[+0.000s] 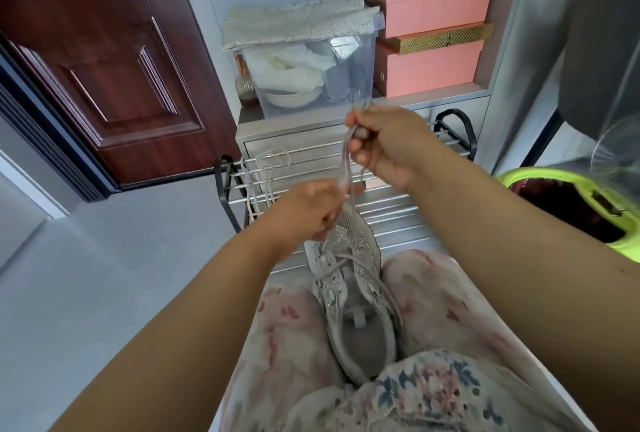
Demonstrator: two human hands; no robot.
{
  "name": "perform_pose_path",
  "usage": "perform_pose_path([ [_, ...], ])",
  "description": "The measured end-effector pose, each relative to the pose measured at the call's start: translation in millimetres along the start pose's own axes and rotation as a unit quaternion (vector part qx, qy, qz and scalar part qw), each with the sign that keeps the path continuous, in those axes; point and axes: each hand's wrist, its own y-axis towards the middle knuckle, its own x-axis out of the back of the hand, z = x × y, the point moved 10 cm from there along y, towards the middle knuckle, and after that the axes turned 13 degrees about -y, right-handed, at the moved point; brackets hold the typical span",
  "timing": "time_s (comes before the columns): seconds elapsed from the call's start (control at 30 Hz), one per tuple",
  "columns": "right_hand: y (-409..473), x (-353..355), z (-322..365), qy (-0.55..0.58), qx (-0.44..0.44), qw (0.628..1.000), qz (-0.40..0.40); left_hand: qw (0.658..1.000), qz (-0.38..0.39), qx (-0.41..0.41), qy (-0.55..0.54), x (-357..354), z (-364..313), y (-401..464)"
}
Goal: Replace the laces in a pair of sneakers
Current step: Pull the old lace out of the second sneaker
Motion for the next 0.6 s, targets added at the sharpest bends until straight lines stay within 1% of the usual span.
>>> perform_pose_path([
  [0.03,2,1,3,0.008,0.003,1.000,-0.008,1.000,0.013,-0.009,0.026,-6,-1,-2],
  [0.07,4,2,3,0.014,0.004,1.000,-0.015,0.999,0.009,-0.022,0.047,-6,-3,-3],
  [0.13,5,5,-2,0.024,0.003,0.999,-0.022,0.996,-0.030,-0.044,0.065,0,-12,-2],
  [0.2,4,7,-15,0.004,-0.002,1.000,-0.023,0.994,-0.080,-0.059,0.040,12,-22,-1],
  [0.27,-1,7,-33,-0.079,-0.013,0.997,-0.010,0.988,-0.128,-0.075,-0.033,27,-35,2],
  [0.33,-12,0,-55,-0.193,-0.023,0.980,0.036,0.979,-0.139,-0.100,-0.110,36,-54,5],
  [0.37,-19,-9,-64,-0.253,-0.020,0.965,0.071,0.976,-0.134,-0.112,-0.130,38,-63,6],
  [0.43,-32,-25,-75,-0.334,0.001,0.934,0.127,0.975,-0.123,-0.131,-0.134,36,-76,8],
  [0.47,-34,-30,-75,-0.353,0.015,0.926,0.133,0.975,-0.119,-0.134,-0.128,34,-77,9],
  [0.6,-33,-30,-67,-0.400,0.041,0.909,0.113,0.979,-0.122,-0.118,-0.109,29,-65,9],
])
